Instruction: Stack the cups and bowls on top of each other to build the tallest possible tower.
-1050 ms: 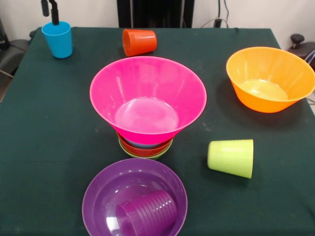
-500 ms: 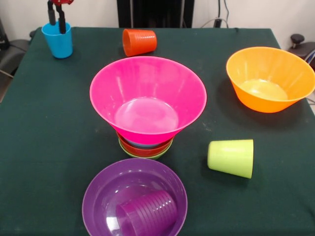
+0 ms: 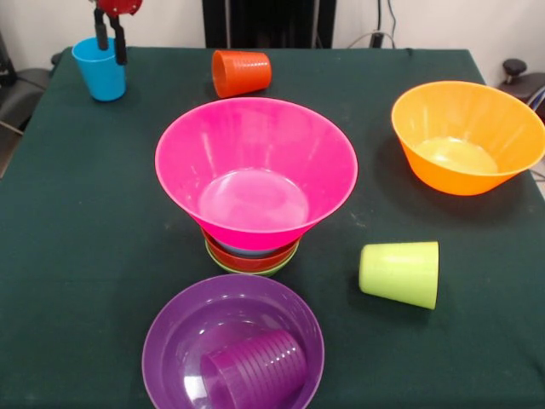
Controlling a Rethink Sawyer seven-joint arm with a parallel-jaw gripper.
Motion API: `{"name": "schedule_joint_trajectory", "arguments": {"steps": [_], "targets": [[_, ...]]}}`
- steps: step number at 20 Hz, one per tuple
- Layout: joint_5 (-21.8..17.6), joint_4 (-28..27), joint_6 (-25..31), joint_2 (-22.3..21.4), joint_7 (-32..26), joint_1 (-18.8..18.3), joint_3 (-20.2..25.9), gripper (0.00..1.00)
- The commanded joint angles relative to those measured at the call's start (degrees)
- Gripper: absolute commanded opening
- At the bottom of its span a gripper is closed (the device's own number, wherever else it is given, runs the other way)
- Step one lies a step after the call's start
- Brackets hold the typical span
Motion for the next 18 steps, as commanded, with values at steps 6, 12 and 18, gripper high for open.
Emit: {"name": "schedule_joint_trajectory", "arguments": {"steps": [6, 12, 18], "targets": [[-2.8, 4.8, -5.1, 3.2, 5.6, 1.4, 5.9, 1.00], [-2.9, 5.1, -5.0, 3.1, 4.9, 0.7, 6.3, 1.00], [-3.5, 6.4, -4.9, 2.0, 4.2, -1.0, 6.9, 1.00]]}}
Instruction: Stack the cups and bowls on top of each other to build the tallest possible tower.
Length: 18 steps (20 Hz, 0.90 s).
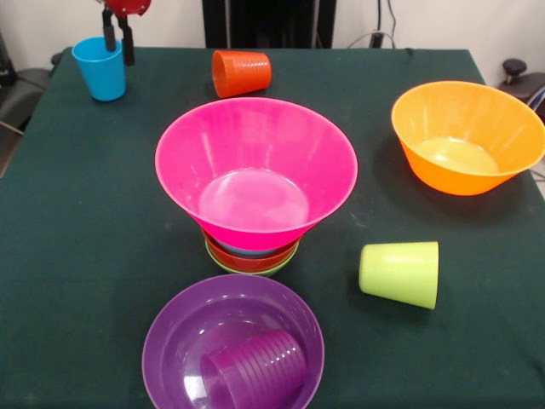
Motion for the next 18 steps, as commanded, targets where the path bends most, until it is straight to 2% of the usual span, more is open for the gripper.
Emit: {"name": "schedule_joint_trajectory", "arguments": {"steps": [1, 18], "targets": [[-3.6, 4.3, -1.9, 1.9, 4.2, -0.5, 6.2, 1.00], [-7.0, 4.1, -4.4, 5.1, 3.7, -4.0, 7.7, 1.00]]}}
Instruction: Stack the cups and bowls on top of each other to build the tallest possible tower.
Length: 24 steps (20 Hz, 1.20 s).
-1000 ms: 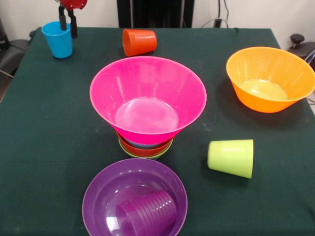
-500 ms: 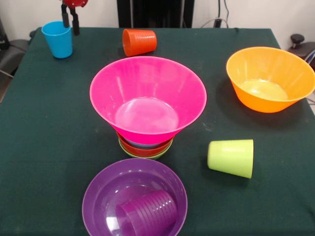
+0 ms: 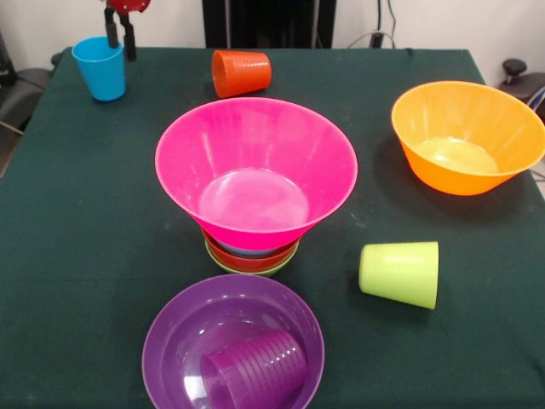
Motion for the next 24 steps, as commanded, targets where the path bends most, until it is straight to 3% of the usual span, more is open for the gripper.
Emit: {"name": "schedule_joint_trajectory", "arguments": {"steps": [1, 14, 24], "targets": [[-4.3, 2.1, -3.1, 4.5, 3.6, -0.7, 6.3, 1.00], [-6.5, 1.6, -2.7, 5.5, 3.4, -2.9, 7.4, 1.00], [-7.5, 1.2, 0.7, 3.7, 2.0, -4.9, 8.6, 1.00]]}}
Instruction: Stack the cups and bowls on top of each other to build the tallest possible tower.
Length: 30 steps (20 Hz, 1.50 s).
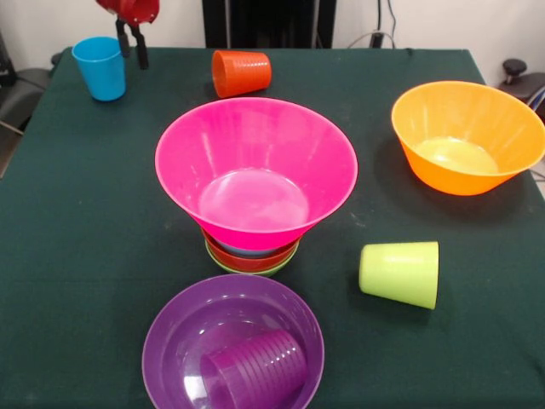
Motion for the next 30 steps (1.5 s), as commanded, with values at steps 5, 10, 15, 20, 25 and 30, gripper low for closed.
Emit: {"name": "schedule_joint_trajectory", "arguments": {"steps": [5, 10, 15, 20, 25, 30], "targets": [[-2.2, 2.2, 4.8, -4.9, 1.1, -0.6, 6.5, 1.00], [-1.3, 2.6, 7.9, -7.8, 0.4, -0.5, 7.0, 1.00], [-1.1, 2.6, 8.9, -8.6, 0.5, -0.4, 7.2, 1.00], [-1.9, 3.0, 6.0, -6.6, 1.9, -0.4, 6.8, 1.00], [-2.7, 4.2, 4.9, -7.2, 2.0, -1.1, 6.2, 1.00], [-3.3, 5.0, 4.5, -7.4, 1.3, -2.9, 6.8, 1.00]]}}
